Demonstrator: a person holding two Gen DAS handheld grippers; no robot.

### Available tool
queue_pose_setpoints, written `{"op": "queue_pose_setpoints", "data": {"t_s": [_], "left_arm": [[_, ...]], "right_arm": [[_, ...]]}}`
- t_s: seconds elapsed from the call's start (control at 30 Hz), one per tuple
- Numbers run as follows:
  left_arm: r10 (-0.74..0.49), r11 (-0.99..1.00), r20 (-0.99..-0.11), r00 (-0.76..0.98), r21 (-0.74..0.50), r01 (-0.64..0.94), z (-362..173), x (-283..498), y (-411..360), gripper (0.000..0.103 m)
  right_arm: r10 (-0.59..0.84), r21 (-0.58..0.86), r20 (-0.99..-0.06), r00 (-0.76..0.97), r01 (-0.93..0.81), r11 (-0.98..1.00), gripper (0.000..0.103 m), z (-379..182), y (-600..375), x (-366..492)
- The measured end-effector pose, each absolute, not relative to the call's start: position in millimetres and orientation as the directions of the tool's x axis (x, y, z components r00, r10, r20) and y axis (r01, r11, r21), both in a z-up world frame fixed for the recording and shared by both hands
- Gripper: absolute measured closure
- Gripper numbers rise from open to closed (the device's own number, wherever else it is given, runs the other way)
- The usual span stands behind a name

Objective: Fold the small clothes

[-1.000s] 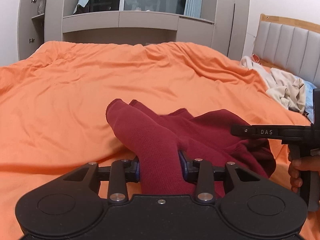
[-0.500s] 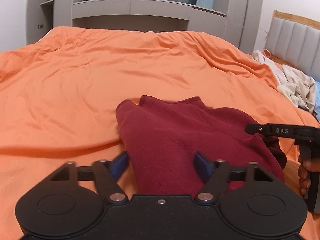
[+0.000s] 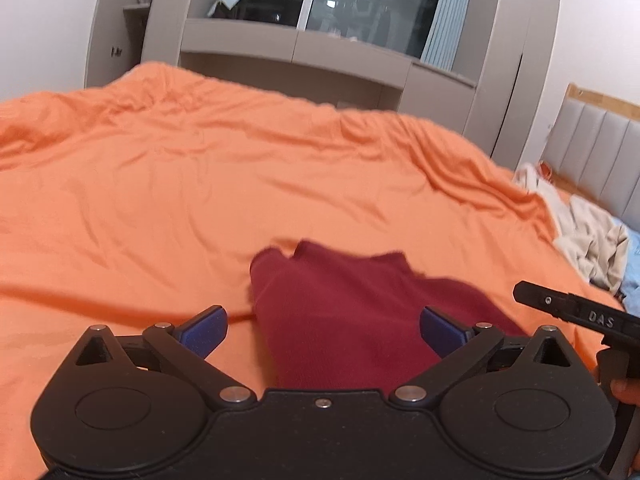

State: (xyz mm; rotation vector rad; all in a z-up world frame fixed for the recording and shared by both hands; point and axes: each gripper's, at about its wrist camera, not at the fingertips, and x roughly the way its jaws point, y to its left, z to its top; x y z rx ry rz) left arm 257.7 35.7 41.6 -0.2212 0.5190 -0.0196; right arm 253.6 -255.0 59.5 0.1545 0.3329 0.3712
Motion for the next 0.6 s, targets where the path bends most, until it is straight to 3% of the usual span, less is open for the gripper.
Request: {"op": "queue_pose_setpoints", "data": {"t_s": [0.23, 0.6], "left_arm": [[-0.050, 0.978, -0.378, 0.924, -0.206, -0.031, 60.3, 223.7, 28.6, 0.001], [-0.045, 0.981, -0.333, 0.942, -0.195, -0.022, 55.1, 168.8, 20.1, 0.001]], "right_arm": [[0.401, 0.195, -0.211, 0.891, -0.364, 0.911, 0.000, 70.2, -253.1, 215.2], [0.425, 0.181, -0.152, 0.892, -0.397, 0.900, 0.000, 71.7, -254.8, 151.7]]}}
